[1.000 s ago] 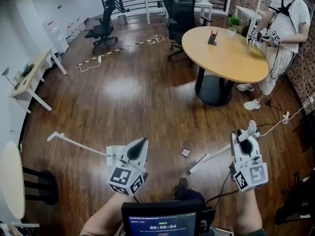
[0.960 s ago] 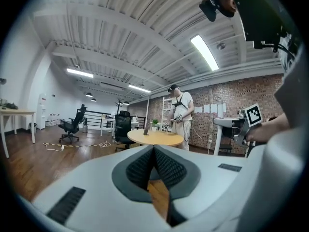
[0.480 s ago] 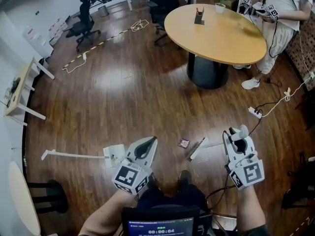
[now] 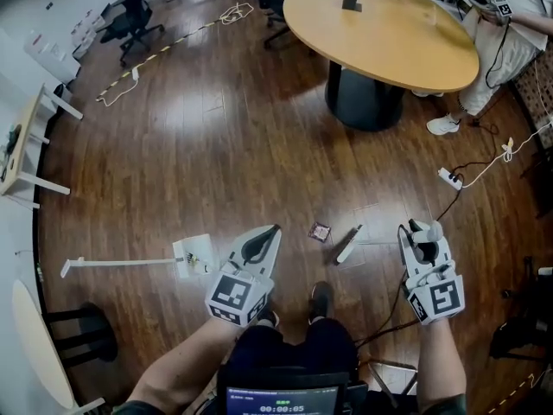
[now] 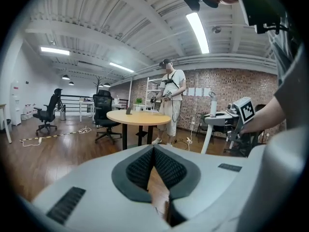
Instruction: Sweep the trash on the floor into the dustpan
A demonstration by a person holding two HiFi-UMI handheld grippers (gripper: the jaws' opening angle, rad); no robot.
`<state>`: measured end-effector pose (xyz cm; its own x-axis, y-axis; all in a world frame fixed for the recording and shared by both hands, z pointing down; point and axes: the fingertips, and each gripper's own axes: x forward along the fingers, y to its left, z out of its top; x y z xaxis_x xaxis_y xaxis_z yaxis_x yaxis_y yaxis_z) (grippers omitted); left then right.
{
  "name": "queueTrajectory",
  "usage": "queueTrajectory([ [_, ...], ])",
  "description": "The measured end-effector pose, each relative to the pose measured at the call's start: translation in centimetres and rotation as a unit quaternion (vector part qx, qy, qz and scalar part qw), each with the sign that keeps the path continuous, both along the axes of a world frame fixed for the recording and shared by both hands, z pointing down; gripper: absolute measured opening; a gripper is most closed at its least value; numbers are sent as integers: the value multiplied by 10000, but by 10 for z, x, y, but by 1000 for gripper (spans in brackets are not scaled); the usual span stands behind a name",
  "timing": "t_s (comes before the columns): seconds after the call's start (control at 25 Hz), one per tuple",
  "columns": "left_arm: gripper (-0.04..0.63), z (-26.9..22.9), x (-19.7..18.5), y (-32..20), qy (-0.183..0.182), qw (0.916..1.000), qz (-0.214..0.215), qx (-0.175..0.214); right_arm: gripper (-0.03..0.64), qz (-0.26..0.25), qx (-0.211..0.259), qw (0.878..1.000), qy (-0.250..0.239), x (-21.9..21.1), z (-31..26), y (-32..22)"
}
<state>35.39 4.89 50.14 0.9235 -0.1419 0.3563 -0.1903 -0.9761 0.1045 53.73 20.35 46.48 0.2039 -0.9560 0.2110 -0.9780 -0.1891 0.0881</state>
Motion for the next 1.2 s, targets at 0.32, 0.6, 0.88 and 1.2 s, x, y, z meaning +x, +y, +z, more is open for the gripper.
queueTrajectory([
  [0.32, 9, 33, 17, 2, -278, 9996, -7, -77, 95, -657, -689, 9951, 264, -2, 41, -12],
  [0.6, 8, 45, 20, -2, -443, 9988, -149, -125, 94, -1109, -1108, 9862, 530, -2, 79, -27],
  [0.88, 9, 38, -5, -14, -536, 9964, -654, -95, 91, -1684, -1216, 9770, 480, -22, 109, -60],
  [1.2, 9, 38, -93, -73, -411, 9937, -1038, -96, 89, -1989, -1127, 9728, 383, -112, 116, -128],
])
